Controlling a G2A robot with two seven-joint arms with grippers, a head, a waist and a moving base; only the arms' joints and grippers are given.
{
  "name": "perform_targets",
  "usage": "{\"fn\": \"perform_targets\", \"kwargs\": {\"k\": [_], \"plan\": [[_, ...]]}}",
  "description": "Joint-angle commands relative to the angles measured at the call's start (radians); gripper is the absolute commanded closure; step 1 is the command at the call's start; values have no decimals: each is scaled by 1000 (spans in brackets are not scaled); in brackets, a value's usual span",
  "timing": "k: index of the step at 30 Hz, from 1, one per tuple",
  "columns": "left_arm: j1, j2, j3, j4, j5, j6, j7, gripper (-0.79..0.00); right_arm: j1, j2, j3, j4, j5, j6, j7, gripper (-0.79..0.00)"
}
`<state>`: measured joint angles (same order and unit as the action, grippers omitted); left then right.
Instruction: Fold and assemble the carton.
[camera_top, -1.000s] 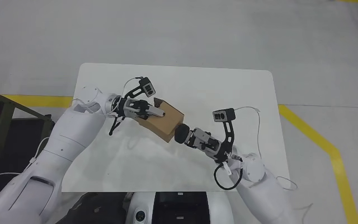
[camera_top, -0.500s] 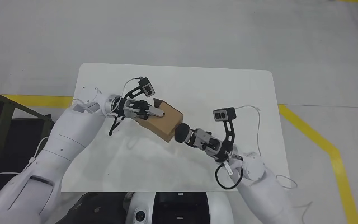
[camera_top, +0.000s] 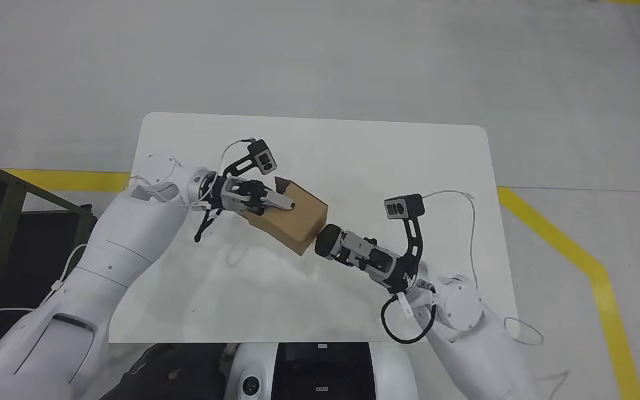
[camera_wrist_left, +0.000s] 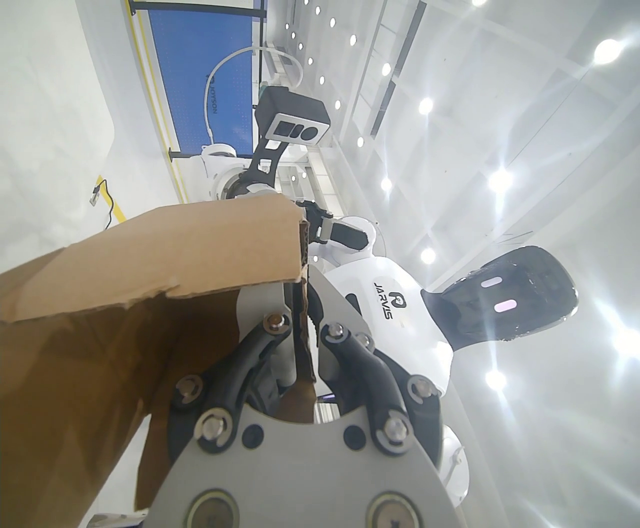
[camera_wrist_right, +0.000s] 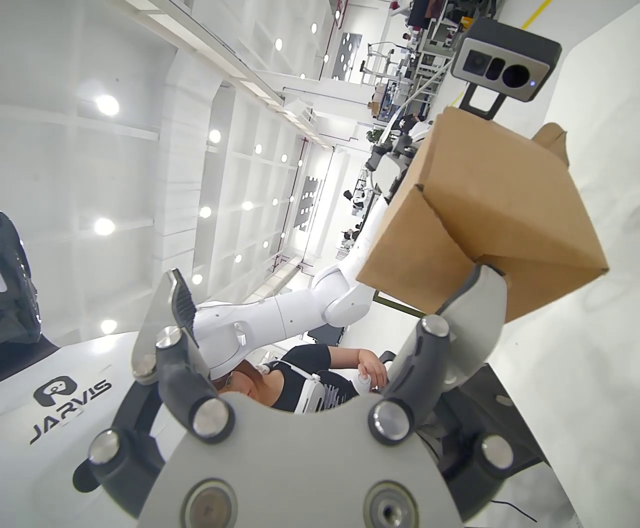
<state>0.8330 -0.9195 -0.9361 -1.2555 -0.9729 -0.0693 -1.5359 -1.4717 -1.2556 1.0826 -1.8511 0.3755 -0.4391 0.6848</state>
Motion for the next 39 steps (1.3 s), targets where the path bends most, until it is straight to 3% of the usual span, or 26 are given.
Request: {"fn": "perform_targets", "kwargs": {"k": [1, 39], "plan": [[-1, -1, 2, 1, 3, 3, 0, 0, 0, 1, 1, -7, 5, -5, 0, -785], [-12, -10, 18, 8, -8, 9, 0, 0, 92, -19, -84, 106, 188, -88, 51, -785]]}}
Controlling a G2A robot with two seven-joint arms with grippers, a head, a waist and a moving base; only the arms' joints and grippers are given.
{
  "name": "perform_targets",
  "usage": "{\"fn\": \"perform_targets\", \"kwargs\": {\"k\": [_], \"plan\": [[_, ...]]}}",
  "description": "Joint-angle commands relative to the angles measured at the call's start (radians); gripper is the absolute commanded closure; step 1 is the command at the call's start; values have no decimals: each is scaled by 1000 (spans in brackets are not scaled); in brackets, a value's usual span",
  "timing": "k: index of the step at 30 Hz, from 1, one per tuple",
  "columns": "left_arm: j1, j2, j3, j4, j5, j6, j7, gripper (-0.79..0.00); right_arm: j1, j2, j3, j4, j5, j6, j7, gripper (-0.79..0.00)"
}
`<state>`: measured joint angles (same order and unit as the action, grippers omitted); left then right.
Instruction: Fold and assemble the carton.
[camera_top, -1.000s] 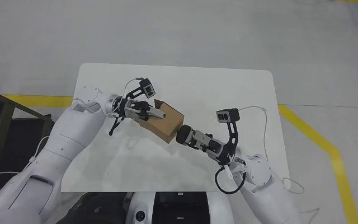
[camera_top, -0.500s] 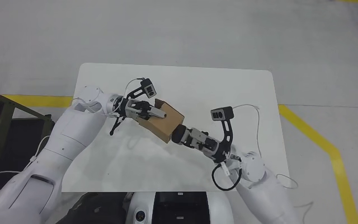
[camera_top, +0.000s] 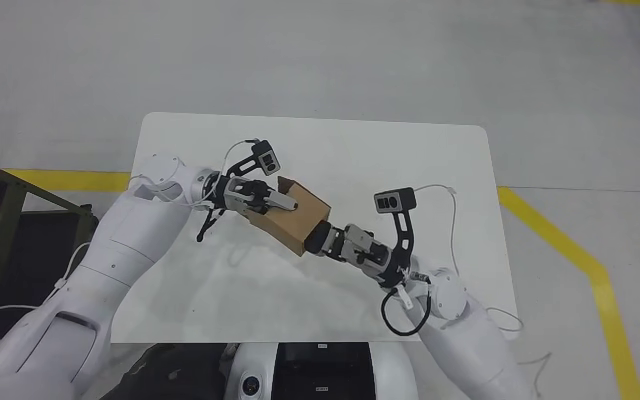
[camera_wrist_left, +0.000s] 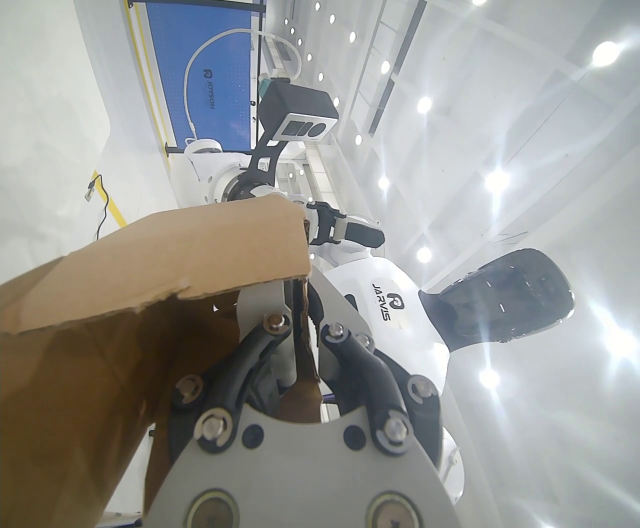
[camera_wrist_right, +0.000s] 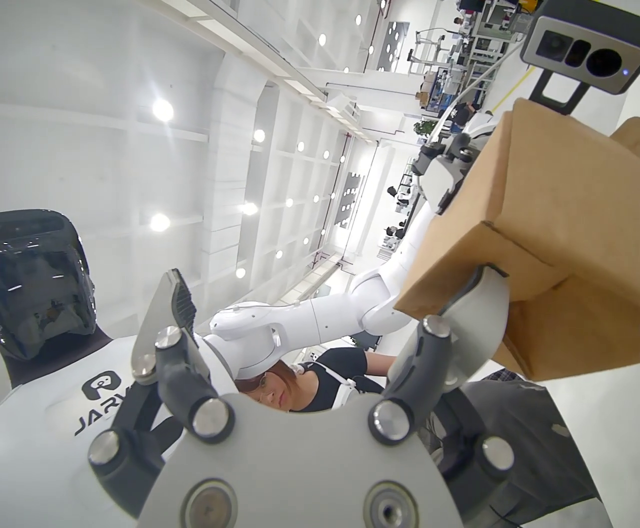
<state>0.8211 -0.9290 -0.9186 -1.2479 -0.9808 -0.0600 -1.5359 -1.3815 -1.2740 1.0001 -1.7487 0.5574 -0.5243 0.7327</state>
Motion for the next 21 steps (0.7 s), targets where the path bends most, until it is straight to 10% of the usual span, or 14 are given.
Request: {"fn": "perform_targets", "kwargs": {"k": [1, 21], "plan": [[-1, 0, 1, 1, 0, -1, 0, 0, 3, -1, -2, 6, 10, -5, 5, -785], [0, 1, -2, 13, 8, -5, 0, 0, -73, 18, 81, -69, -38, 2, 2, -785]]}}
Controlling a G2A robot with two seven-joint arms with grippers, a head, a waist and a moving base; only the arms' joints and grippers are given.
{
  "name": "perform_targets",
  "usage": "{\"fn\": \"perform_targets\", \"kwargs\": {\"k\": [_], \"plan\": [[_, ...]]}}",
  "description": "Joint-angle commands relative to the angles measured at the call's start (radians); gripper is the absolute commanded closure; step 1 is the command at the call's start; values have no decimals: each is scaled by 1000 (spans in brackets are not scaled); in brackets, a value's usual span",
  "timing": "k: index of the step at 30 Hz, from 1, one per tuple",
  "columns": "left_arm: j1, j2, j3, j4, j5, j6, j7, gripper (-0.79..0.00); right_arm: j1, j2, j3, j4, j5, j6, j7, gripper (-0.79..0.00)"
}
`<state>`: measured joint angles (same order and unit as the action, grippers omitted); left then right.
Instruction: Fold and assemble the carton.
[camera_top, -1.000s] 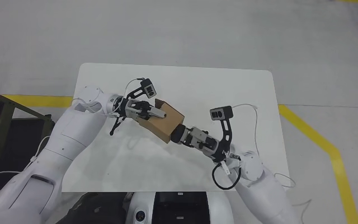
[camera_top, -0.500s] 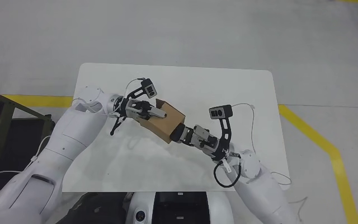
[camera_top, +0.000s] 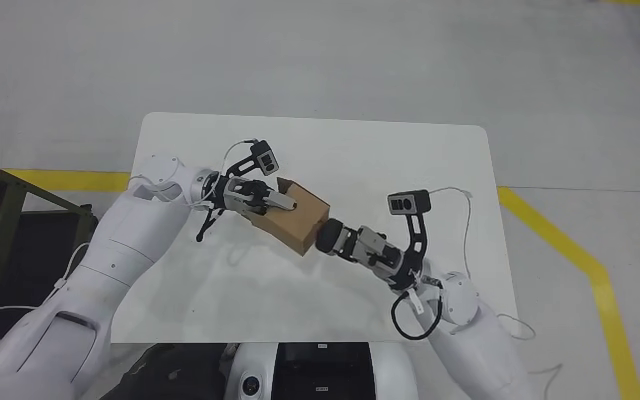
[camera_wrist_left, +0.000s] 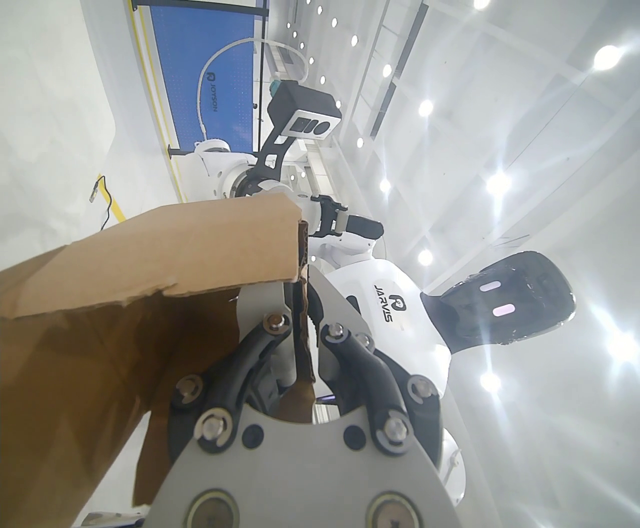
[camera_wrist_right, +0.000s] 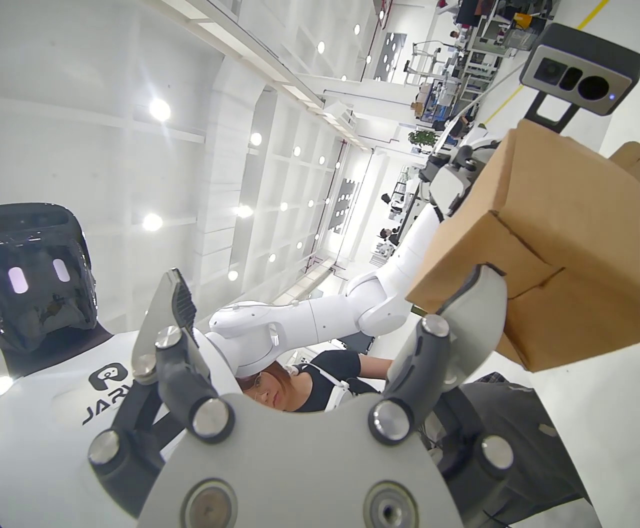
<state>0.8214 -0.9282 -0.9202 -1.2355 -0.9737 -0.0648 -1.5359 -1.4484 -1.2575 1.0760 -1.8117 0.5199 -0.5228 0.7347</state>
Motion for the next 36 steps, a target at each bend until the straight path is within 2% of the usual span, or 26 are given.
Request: {"fn": "perform_targets", "kwargs": {"k": [1, 13, 21, 26, 33, 36], "plan": [[-1, 0, -1, 1, 3, -1, 0, 0, -11, 2, 10, -12, -2, 0, 0, -785], [-29, 17, -31, 1, 135, 42, 7, 0, -28, 14, 52, -14, -15, -8, 36, -785], [-39, 28, -41, -104, 359, 65, 129, 0, -31, 19, 74, 5, -130, -19, -6, -785], [-32, 35, -59, -166, 416, 85, 159, 0, -23, 21, 78, 27, -193, -25, -18, -785], [-9, 41, -81, -194, 429, 87, 155, 0, -1, 20, 74, 73, -256, -14, -68, -785], [0, 38, -87, -176, 276, 144, 31, 0, 10, 22, 68, 76, -346, -29, -66, -785]]}}
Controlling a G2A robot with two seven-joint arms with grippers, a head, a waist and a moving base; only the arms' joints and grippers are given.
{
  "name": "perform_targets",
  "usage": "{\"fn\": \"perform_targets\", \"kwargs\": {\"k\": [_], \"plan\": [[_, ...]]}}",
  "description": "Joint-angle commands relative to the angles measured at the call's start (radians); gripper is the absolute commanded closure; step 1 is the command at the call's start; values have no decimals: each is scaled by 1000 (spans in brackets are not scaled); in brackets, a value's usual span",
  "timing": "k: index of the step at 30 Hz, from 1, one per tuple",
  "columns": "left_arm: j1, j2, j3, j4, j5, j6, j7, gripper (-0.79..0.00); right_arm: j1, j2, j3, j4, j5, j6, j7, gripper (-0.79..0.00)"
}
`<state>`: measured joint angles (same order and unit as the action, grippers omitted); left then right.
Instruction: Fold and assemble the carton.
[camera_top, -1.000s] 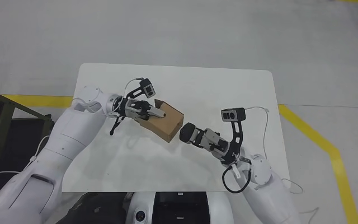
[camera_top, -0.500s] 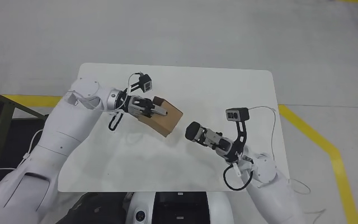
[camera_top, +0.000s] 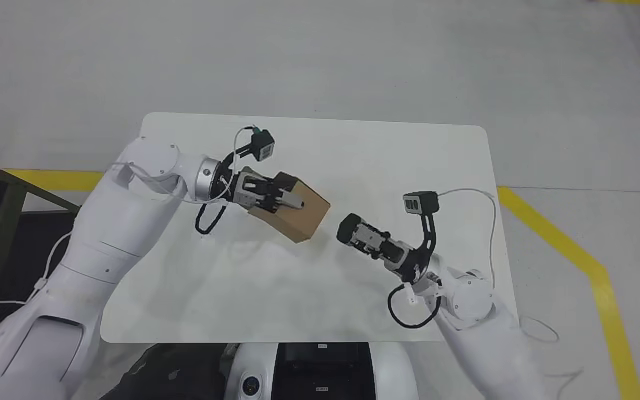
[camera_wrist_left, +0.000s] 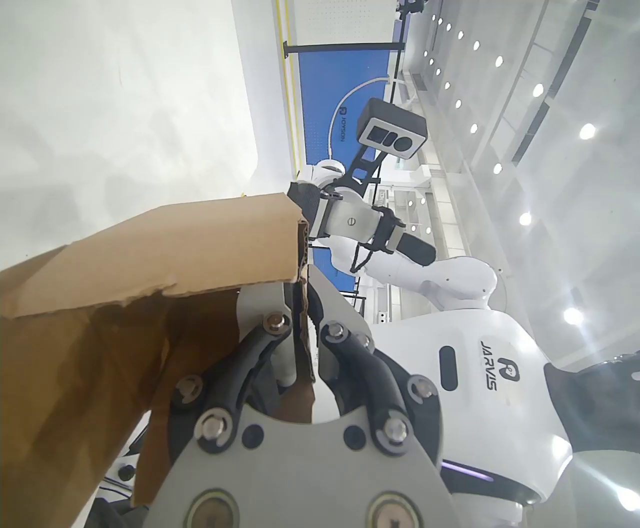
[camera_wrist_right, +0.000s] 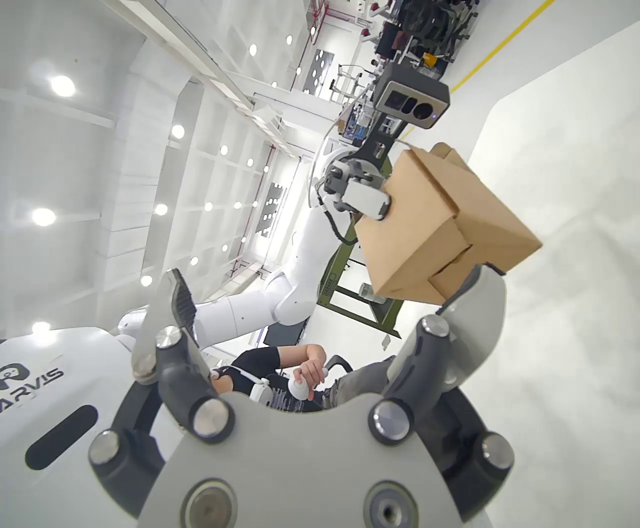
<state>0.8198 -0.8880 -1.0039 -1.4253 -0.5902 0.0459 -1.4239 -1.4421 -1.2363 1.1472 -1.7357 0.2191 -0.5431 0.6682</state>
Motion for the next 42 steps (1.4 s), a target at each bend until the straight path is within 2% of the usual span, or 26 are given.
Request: {"fn": "perform_targets", "kwargs": {"k": [1, 7, 10, 15, 18, 21, 27, 36, 37, 39, 42], "plan": [[-8, -2, -11, 33, -128, 41, -104, 0, 4, 0, -8, -1, -66, -18, -6, -785], [-32, 2, 7, 64, -191, 102, -112, 0, 6, 3, -12, 6, -223, -120, -43, -785], [-53, 14, 24, 75, -205, 121, -112, 0, 7, 4, -15, 23, -253, -172, -55, -785], [-89, 28, 75, 94, -207, 119, -112, 0, 19, 9, -11, 51, -270, -227, -51, -785], [-119, 27, 114, 123, -171, 79, -112, 0, 22, 12, 2, 63, -284, -249, -62, -785], [-141, 13, 154, 147, -135, 34, -110, 0, 15, 16, 19, 66, -300, -275, -84, -785], [-170, -34, 244, 172, -84, -49, -47, 0, -26, 24, 52, 47, -336, -339, -148, -785], [-243, -105, 361, 290, -8, -61, -36, 0, -62, 30, 73, 42, -391, -360, -212, -785], [-251, -113, 370, 308, 3, -65, -22, -52, -64, 31, 74, 42, -397, -358, -219, -785], [-265, -130, 390, 333, 13, -72, -8, -225, -67, 31, 75, 43, -413, -354, -234, -785], [-286, -155, 416, 376, 33, -90, 19, -366, -72, 32, 74, 42, -436, -344, -254, -785]]}}
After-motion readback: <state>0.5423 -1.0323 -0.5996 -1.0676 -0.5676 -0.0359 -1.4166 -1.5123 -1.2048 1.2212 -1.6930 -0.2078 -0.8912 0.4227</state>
